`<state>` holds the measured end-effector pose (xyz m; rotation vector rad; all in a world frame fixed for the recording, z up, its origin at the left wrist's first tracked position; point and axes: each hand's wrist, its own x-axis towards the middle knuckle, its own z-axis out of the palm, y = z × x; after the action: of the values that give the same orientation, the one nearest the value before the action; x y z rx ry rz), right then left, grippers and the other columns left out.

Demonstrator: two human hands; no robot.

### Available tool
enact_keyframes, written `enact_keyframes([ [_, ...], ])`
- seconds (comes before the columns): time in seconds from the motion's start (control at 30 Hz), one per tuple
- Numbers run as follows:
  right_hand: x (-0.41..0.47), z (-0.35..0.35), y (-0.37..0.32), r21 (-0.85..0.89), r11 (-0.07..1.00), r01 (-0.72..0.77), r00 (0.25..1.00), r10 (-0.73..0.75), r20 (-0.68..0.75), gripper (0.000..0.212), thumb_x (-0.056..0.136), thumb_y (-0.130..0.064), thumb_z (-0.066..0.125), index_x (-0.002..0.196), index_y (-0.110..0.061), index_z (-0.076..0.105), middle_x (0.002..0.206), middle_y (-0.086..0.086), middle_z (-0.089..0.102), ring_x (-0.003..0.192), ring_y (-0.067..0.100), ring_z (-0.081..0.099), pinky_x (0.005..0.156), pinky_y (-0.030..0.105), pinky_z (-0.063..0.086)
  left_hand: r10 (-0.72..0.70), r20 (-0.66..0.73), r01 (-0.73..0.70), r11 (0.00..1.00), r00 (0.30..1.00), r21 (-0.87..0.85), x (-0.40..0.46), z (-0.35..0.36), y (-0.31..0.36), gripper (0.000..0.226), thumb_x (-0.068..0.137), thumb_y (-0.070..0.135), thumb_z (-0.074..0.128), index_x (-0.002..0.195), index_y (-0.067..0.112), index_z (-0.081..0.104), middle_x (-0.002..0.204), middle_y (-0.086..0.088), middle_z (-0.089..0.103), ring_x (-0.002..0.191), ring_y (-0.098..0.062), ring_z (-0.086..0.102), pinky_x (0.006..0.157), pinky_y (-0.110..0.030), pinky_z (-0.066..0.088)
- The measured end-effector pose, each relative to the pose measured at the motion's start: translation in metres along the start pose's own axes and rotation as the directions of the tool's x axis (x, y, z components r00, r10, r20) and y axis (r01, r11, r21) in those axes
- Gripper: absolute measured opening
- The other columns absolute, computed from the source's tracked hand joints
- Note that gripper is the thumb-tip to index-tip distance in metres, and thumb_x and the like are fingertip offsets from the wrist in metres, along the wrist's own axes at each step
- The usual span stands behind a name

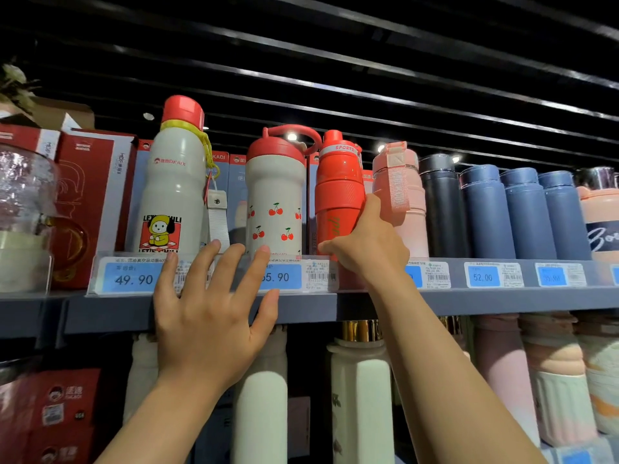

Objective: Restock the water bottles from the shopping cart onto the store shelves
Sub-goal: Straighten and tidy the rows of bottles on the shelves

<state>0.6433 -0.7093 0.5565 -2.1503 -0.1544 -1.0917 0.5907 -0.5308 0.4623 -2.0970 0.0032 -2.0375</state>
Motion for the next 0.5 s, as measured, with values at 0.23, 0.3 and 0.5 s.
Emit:
enact_keyframes([
  [0.23, -0.002, -0.003, 0.001, -0.015, 0.999, 0.043, 0.999, -0.043, 0.000, 0.093, 0.072, -0.048, 0.074, 0.141, -0.025, 0.016, 0.120, 0.009, 0.055, 0.102, 0.033, 0.057, 0.076, 0.039, 0.044, -0.003, 0.034, 0.003, 1.000, 0.999, 0.003, -0.001, -0.002, -0.001, 0.051, 0.097, 0.045, 0.031, 0.130, 0.018, 0.058, 0.122, -0.014, 0.062, 0.116, -0.036, 0.056, 0.101, -0.060, 0.032],
  [0.3, -0.007, -0.013, 0.010, -0.027, 0.986, 0.166, 0.984, -0.168, -0.064, 0.088, 0.074, -0.050, 0.071, 0.142, -0.028, 0.019, 0.121, 0.008, 0.054, 0.104, 0.032, 0.056, 0.078, 0.038, 0.045, -0.009, 0.064, 0.010, 1.000, 0.998, -0.018, -0.001, -0.004, -0.001, 0.052, 0.096, 0.045, 0.030, 0.132, 0.018, 0.056, 0.125, -0.015, 0.061, 0.119, -0.037, 0.053, 0.103, -0.060, 0.029],
  [0.5, 0.016, -0.065, 0.071, 0.054, 0.977, 0.208, 0.952, -0.189, -0.239, 0.073, 0.080, -0.043, 0.067, 0.140, -0.022, 0.031, 0.125, 0.010, 0.053, 0.111, 0.031, 0.053, 0.085, 0.040, 0.045, -0.081, 0.078, 0.091, 0.987, 0.994, -0.130, 0.004, -0.017, 0.026, 0.056, 0.090, 0.044, 0.034, 0.133, 0.016, 0.054, 0.135, -0.016, 0.052, 0.128, -0.036, 0.042, 0.110, -0.057, 0.015],
])
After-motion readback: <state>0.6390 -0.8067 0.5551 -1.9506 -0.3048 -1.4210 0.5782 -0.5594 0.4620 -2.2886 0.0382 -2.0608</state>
